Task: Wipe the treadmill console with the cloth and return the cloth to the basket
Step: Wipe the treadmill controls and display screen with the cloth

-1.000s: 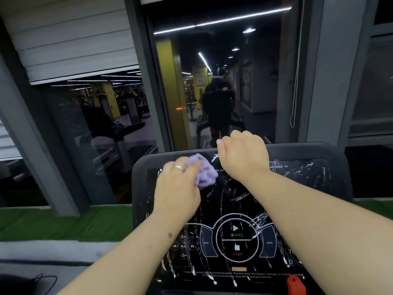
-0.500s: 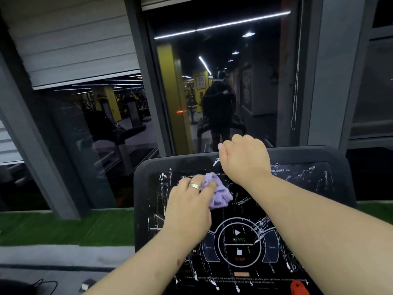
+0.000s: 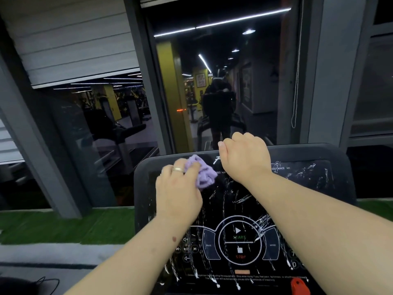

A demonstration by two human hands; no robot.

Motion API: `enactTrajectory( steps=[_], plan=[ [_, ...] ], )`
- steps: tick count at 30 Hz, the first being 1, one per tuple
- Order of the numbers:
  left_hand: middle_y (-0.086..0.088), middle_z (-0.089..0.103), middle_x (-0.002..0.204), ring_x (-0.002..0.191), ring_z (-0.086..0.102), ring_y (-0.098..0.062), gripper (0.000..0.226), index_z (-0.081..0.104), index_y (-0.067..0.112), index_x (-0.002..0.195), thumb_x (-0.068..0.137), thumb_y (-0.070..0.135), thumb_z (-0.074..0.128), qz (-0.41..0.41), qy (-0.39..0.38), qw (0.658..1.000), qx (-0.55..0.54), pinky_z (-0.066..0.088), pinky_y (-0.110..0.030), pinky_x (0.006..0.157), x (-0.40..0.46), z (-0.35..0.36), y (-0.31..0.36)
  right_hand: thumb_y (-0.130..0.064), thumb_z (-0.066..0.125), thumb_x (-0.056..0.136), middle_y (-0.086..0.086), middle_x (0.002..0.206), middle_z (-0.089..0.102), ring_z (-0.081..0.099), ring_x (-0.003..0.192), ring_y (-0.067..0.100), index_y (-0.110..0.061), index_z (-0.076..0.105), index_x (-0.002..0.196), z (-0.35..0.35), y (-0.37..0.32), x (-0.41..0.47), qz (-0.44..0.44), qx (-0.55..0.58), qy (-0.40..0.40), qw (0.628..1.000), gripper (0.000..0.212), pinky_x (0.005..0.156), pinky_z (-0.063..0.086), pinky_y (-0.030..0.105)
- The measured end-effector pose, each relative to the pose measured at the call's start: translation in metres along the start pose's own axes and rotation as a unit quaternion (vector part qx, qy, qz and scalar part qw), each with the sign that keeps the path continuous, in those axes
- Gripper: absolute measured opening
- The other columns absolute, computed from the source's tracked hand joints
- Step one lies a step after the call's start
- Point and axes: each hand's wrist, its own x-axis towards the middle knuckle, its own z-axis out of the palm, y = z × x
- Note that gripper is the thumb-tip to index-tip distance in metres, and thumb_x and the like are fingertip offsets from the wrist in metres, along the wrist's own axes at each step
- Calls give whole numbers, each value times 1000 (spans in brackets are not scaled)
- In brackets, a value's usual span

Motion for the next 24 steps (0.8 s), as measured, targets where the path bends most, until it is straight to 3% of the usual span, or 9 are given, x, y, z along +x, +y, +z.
enactTrajectory(
  steps=[2,4,5,8,9,13,18,22,24],
  plan=[
    [-1,58,118,92,52,-28,51,67,25,119,69,15,65,93,-46,995,2,44,-38,70,-21,5,13,-37,36,103,1,72,56,33,64,23,-19,65,74,0,0,0,1,0,-3,1000,45,60,28,36],
    [3,58,120,96,54,-26,51,65,28,121,71,17,65,171,-66,983,10,48,-39,73,-26,4,15,-38,35,103,1,73,56,32,65,22,-19,65,74,-1,0,-1,0,0,-1,1000,45,61,27,36],
    [3,58,119,95,54,-27,50,64,29,121,72,17,62,150,-69,986,12,48,-39,72,-18,2,11,-38,35,103,1,73,56,32,65,22,-19,65,74,-1,0,0,1,0,0,1000,46,61,27,36],
    [-3,59,116,88,52,-32,52,66,26,121,71,13,59,-27,-19,999,-25,43,-39,66,6,-4,-1,-38,34,103,1,73,57,32,65,22,-20,66,74,-1,-1,0,4,0,0,1000,46,61,28,36],
    [-5,59,116,87,52,-32,54,67,25,122,70,13,61,-32,-12,999,-22,43,-39,66,4,-2,1,-38,34,103,0,73,57,32,65,22,-20,66,74,0,0,0,5,-2,-3,1000,46,61,28,36],
    [0,55,116,91,51,-27,52,65,28,122,71,18,61,104,-53,993,7,46,-39,68,-23,4,20,-38,34,104,-1,73,55,34,65,22,-20,64,74,-1,0,0,2,-6,-10,1000,45,61,28,36],
    [-3,57,117,87,51,-30,53,66,25,122,70,19,55,-5,-25,1000,-13,46,-39,67,-5,4,12,-36,39,103,0,70,53,34,63,22,-19,64,72,0,0,0,1,-8,1,1000,43,59,29,36],
    [-2,55,118,89,51,-28,56,62,25,127,71,22,58,43,-43,998,-7,44,-39,66,-16,6,32,-37,35,104,-2,68,42,35,62,21,-19,62,72,0,0,1,-1,-14,-10,1000,45,58,28,36],
    [1,55,117,89,50,-27,54,62,29,127,73,23,60,52,-45,998,10,42,-37,66,-11,2,20,-37,34,104,-2,69,46,36,63,22,-20,63,73,-1,0,0,0,-10,-7,1000,46,59,28,36]
  ],
)
